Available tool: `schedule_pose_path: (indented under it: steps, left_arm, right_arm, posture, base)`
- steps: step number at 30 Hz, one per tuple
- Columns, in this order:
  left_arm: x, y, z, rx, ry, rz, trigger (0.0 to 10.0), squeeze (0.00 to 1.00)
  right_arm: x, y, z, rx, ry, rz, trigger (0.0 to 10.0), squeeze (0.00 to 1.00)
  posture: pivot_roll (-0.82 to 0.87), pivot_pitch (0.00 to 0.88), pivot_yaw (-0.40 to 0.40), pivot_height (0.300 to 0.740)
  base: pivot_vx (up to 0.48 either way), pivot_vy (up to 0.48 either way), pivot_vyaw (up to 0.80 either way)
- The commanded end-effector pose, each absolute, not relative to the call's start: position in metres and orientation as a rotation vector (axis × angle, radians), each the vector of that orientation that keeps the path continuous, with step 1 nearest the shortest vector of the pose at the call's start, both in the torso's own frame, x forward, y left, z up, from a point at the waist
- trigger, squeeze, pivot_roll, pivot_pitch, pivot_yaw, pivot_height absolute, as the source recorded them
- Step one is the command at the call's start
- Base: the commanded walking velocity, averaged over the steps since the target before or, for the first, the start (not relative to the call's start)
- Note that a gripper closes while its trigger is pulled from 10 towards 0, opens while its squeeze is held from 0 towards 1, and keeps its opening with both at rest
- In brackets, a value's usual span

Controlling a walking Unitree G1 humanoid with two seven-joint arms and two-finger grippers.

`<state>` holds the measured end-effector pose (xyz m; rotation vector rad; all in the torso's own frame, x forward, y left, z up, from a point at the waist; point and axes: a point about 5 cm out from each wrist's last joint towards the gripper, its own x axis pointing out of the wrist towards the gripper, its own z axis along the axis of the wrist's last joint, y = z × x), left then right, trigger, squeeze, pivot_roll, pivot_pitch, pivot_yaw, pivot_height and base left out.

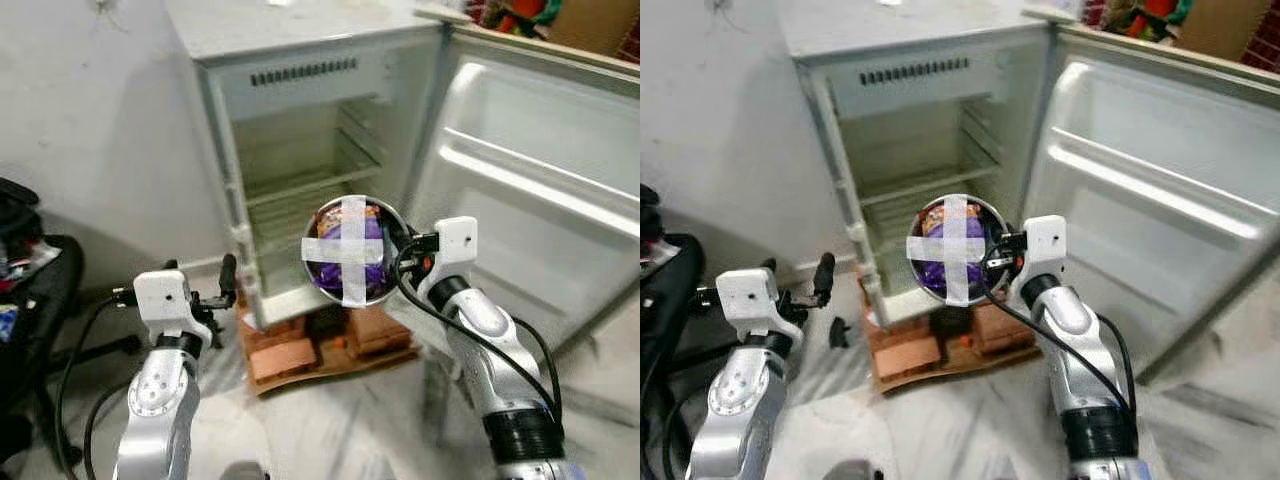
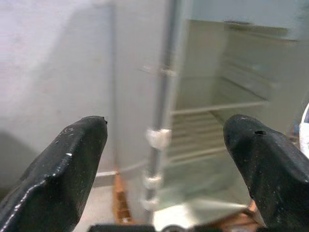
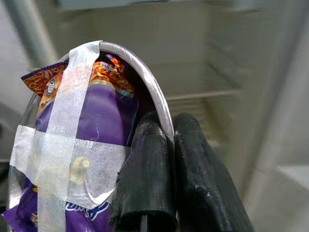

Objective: Restocking fridge

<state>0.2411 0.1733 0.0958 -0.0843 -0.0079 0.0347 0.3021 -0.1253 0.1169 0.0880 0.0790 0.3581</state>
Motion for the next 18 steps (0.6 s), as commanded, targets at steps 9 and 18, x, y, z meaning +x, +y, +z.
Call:
schedule_pose_path:
  steps: [9, 18]
  left_arm:
    - [0.2437, 0.1665, 0.0960, -0.071, 0.000, 0.016, 10.0, 0.00]
    - [0.2422, 0.1662, 0.0968, -0.087, -0.003, 0.036, 10.0, 0.00]
  right_arm:
    - [0.3061, -0.1289, 0.1303, 0.052, 0.020, 0.370, 10.0, 0.00]
    - [0.3085, -0.1273, 0.1312, 0.049, 0.014, 0.374, 10.0, 0.00]
  posture:
    - [0.08, 0.047, -0.019, 0.740]
    - [0.09, 0.045, -0.020, 0.740]
  base:
    - [0.449, 0.000, 0.00]
    - [0.384, 0.000, 0.00]
